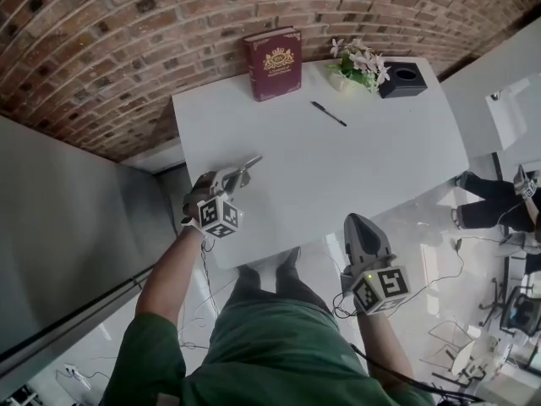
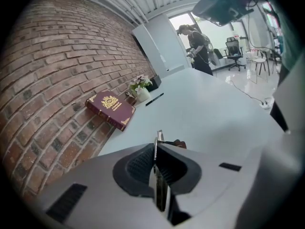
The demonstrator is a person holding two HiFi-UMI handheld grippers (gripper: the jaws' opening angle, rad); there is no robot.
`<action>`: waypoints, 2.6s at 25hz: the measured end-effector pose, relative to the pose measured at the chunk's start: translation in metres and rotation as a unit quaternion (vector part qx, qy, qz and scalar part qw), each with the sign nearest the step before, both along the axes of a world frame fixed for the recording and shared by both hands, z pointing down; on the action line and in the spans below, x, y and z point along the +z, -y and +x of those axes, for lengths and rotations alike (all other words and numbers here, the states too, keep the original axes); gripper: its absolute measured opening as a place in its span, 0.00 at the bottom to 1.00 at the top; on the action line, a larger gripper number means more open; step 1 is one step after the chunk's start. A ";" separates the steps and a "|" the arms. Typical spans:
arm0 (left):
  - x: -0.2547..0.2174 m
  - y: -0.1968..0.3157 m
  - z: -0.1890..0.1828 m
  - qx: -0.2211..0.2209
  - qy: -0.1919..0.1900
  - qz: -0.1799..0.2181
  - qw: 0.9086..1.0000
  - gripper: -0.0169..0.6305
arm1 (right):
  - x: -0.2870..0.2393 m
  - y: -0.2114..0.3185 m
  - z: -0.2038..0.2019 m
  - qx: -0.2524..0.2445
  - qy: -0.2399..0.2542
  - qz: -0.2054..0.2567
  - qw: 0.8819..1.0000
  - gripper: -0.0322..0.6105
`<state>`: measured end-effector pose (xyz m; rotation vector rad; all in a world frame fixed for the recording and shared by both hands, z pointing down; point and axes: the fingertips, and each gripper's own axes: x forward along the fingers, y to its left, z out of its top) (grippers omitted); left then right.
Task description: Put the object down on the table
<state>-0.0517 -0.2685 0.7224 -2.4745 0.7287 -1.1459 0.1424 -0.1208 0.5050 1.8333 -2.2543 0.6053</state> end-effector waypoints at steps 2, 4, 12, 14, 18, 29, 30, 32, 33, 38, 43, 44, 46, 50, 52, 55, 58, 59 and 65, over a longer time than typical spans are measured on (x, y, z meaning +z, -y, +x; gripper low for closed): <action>0.003 -0.003 0.002 0.012 0.011 0.008 1.000 0.05 | 0.001 0.000 -0.001 -0.001 0.002 -0.001 1.000 0.05; 0.006 -0.007 0.003 0.020 0.020 0.015 0.999 0.05 | 0.001 0.000 -0.002 -0.003 0.003 -0.001 1.000 0.05; 0.017 -0.016 0.008 0.044 0.050 0.061 0.996 0.05 | 0.005 -0.002 -0.003 -0.011 -0.008 -0.010 1.000 0.05; 0.019 -0.020 0.009 0.049 0.058 0.075 0.994 0.05 | 0.007 -0.003 -0.004 -0.013 -0.011 -0.015 1.000 0.05; 0.025 -0.026 0.010 0.055 0.069 0.098 0.991 0.05 | 0.004 -0.001 -0.007 -0.015 0.006 -0.008 1.000 0.05; 0.030 -0.031 0.001 0.019 0.061 0.079 0.995 0.23 | 0.008 -0.004 -0.005 -0.021 -0.003 -0.014 1.000 0.05; 0.029 -0.031 0.000 0.014 0.058 0.078 0.995 0.23 | 0.008 -0.004 -0.005 -0.022 -0.004 -0.014 1.000 0.05; 0.026 -0.032 -0.003 0.002 0.050 0.076 0.996 0.23 | 0.009 -0.003 -0.007 -0.025 -0.004 -0.013 1.000 0.05; 0.023 -0.032 -0.005 -0.003 0.045 0.075 0.996 0.23 | 0.008 -0.003 -0.008 -0.027 -0.003 -0.011 1.000 0.05; -0.010 -0.039 -0.009 -0.017 0.027 0.088 0.996 0.24 | -0.001 0.006 -0.014 -0.040 0.005 0.002 0.999 0.05; -0.054 -0.046 -0.013 -0.029 -0.002 0.110 0.994 0.24 | -0.011 0.016 -0.023 -0.055 0.018 0.020 0.998 0.05; -0.064 -0.048 -0.013 -0.032 -0.008 0.114 0.993 0.24 | -0.013 0.018 -0.024 -0.058 0.018 0.023 0.998 0.05; -0.088 -0.050 -0.012 -0.042 -0.024 0.121 0.991 0.24 | -0.019 0.022 -0.026 -0.066 0.016 0.030 0.997 0.05; -0.139 -0.053 -0.005 -0.064 -0.076 0.119 0.988 0.24 | -0.030 0.031 -0.032 -0.081 0.020 0.052 0.995 0.05; -0.165 -0.058 0.000 -0.073 -0.111 0.115 0.984 0.21 | -0.039 0.033 -0.035 -0.088 0.024 0.063 0.994 0.05; -0.210 -0.066 0.002 -0.090 -0.169 0.116 0.975 0.16 | -0.055 0.039 -0.039 -0.101 0.014 0.084 0.991 0.05; -0.255 -0.070 -0.001 -0.109 -0.226 0.118 0.961 0.12 | -0.075 0.047 -0.046 -0.113 0.007 0.113 0.987 0.05; -0.268 -0.072 -0.002 -0.114 -0.241 0.120 0.956 0.12 | -0.082 0.049 -0.048 -0.116 0.005 0.122 0.986 0.05; -0.328 -0.089 -0.008 -0.131 -0.293 0.133 0.938 0.09 | -0.117 0.055 -0.061 -0.133 0.002 0.167 0.977 0.05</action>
